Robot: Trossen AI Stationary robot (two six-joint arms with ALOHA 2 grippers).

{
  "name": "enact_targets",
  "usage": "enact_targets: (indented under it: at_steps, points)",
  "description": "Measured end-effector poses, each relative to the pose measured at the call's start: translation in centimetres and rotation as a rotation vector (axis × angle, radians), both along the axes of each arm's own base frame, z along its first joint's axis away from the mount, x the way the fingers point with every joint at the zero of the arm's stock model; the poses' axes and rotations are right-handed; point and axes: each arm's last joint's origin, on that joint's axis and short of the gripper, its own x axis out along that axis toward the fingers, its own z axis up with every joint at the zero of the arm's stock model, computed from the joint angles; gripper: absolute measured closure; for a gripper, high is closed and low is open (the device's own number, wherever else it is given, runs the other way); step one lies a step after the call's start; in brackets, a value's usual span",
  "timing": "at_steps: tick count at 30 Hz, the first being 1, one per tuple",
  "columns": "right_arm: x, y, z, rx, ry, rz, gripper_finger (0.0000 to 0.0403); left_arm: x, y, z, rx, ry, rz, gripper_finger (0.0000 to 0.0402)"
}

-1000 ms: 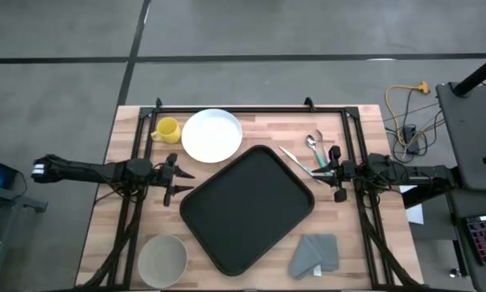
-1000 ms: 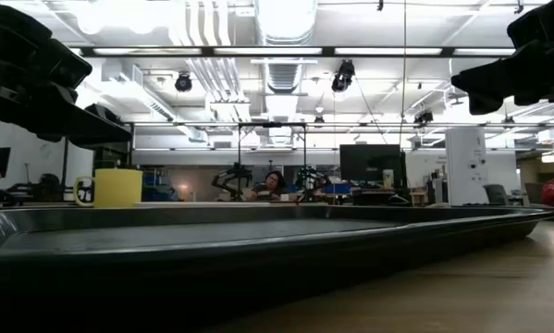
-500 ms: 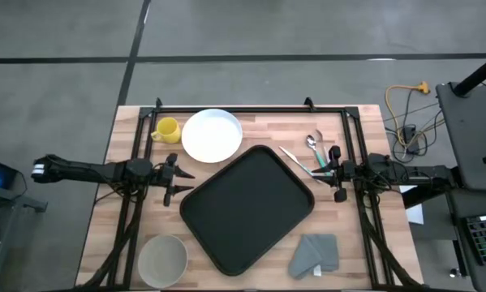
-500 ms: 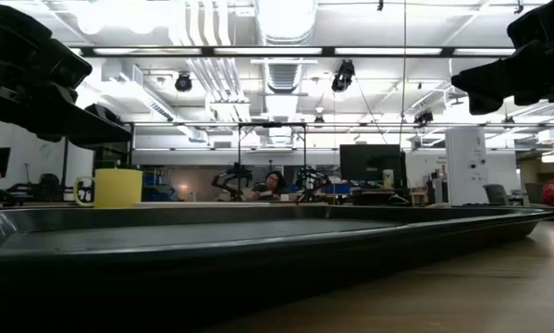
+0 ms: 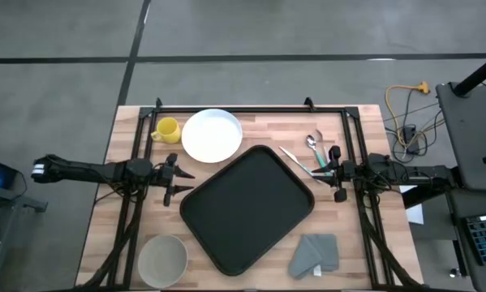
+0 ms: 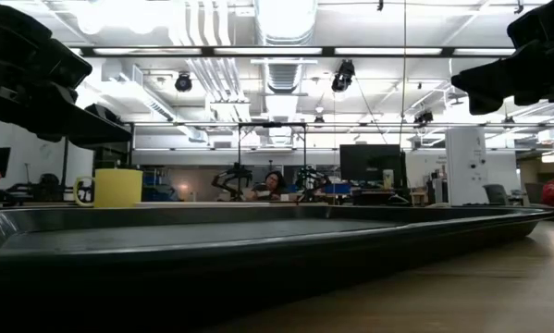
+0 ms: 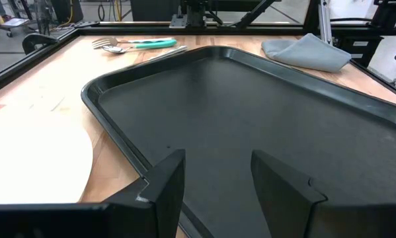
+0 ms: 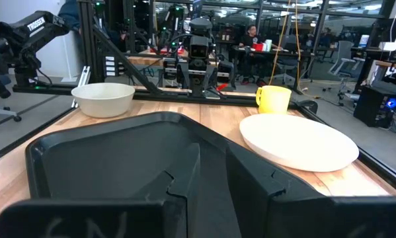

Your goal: Set up tray

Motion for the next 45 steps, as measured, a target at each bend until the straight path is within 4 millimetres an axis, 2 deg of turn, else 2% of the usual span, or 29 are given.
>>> enact_targets:
  at_steps: [41,45]
  points:
    - [0.00,0.00,0.00,0.000,0.000,-0.001,0.0335,0.01,0.14,0.04,0.040,-0.005,0.025,0.0242]
    - [0.00,0.00,0.00,0.000,0.000,0.000,0.0335,0.14,0.14,0.44,0.035,-0.048,0.028,0.0242]
